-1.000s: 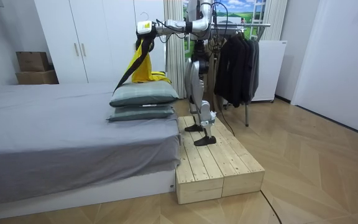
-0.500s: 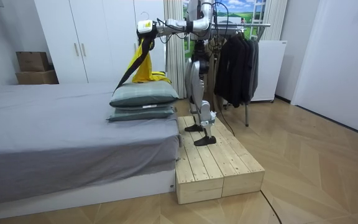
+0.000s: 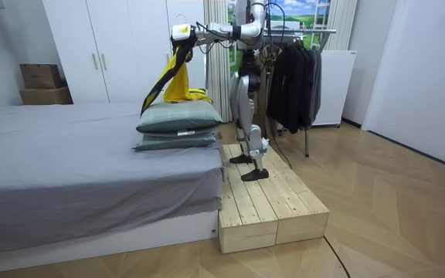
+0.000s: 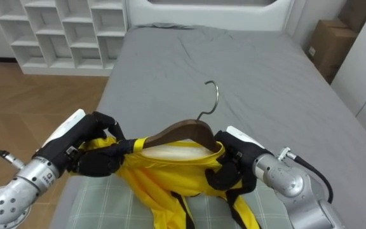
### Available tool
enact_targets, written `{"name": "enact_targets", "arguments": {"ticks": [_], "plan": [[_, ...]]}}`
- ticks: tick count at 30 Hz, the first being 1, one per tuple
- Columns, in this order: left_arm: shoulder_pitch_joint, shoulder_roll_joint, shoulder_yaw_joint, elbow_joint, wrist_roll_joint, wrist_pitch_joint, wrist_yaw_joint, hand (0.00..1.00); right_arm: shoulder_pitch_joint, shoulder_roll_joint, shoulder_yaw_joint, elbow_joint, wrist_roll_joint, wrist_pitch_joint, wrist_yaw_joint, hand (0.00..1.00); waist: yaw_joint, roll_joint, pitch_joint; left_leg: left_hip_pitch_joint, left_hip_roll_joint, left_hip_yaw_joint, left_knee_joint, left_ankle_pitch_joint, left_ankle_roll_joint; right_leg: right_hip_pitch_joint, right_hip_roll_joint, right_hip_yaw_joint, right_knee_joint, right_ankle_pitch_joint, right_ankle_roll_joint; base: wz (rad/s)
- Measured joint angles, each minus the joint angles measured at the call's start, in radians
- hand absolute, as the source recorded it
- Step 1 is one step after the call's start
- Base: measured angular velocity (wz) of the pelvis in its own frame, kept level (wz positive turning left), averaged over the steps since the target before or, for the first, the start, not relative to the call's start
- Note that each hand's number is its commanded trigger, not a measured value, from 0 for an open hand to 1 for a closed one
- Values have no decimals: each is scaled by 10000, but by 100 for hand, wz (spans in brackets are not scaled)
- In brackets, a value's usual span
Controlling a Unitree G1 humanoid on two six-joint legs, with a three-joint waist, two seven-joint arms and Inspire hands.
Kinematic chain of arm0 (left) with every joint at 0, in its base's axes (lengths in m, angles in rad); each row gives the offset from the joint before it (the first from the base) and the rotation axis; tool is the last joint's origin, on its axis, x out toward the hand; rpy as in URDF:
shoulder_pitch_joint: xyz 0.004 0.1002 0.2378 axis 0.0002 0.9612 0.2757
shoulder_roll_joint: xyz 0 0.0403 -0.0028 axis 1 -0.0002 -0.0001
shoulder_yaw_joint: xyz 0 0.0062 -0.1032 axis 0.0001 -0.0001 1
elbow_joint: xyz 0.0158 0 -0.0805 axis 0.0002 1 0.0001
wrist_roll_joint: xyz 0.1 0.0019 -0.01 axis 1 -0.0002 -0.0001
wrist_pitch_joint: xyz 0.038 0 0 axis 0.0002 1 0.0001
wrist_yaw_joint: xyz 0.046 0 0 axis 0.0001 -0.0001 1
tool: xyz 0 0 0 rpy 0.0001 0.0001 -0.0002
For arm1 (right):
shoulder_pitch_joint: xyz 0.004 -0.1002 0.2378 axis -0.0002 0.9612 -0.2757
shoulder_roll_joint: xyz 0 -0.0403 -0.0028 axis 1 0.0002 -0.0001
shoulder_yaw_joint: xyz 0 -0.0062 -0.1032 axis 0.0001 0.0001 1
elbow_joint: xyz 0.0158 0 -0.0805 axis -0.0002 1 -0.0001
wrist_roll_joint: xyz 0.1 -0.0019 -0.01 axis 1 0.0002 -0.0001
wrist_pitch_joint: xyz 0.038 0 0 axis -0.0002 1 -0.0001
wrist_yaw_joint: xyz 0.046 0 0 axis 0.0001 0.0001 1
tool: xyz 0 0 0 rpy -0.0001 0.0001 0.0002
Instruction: Hang clothes
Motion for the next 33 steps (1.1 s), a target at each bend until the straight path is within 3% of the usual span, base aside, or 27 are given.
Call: {"name": "enact_targets", "arguments": {"ticks": [9, 10, 11, 12, 16, 21, 33], "plan": [[0, -1, 0, 42, 0, 0, 0, 100, 0, 0, 1, -1, -20, -1, 35, 100, 3, -4, -2, -6, -2, -2, 28, 0, 0, 3, 0, 7, 2, 0, -1, 0], [0, -2, 0, 45, 0, 0, 0, 75, 0, 0, 1, -1, -23, -1, 35, 100, 3, -4, -3, -6, -2, -2, 31, 0, 0, 3, -1, 8, 3, 0, -1, 0], [0, -1, 0, 48, -1, 0, 0, 63, 1, 0, 4, -1, -22, -1, 37, 100, 25, -6, -4, -7, -2, -1, 35, 0, 0, 2, -1, 9, 4, 1, -1, 0], [0, 0, 0, 48, 0, 0, 0, 0, 4, 0, 3, -4, -21, -2, 47, 100, 28, -7, -5, -8, -2, 2, 37, 0, 0, -3, -1, 10, 4, 1, -2, 0], [0, -14, 16, 57, -17, 0, 0, 0, 28, -6, 1, -3, -36, 2, 146, 100, 9, -14, -9, -7, -3, 9, 39, 0, 0, -2, -3, 12, 4, 2, -4, 0], [-1, -273, 31, 83, -389, 0, -8, 0, 153, -7, 7, -3, -81, 124, 185, 100, -3, -38, -33, -2, -7, 38, 56, 0, 0, -5, -21, 0, 23, 7, -10, 0], [-1, -350, 41, 492, -606, 0, -368, 0, 154, -12, 7, -4, -780, 296, 575, 100, -184, -53, -43, -2, -9, 43, 140, 0, 0, 28, -45, -23, 45, 11, -16, 0]]}}
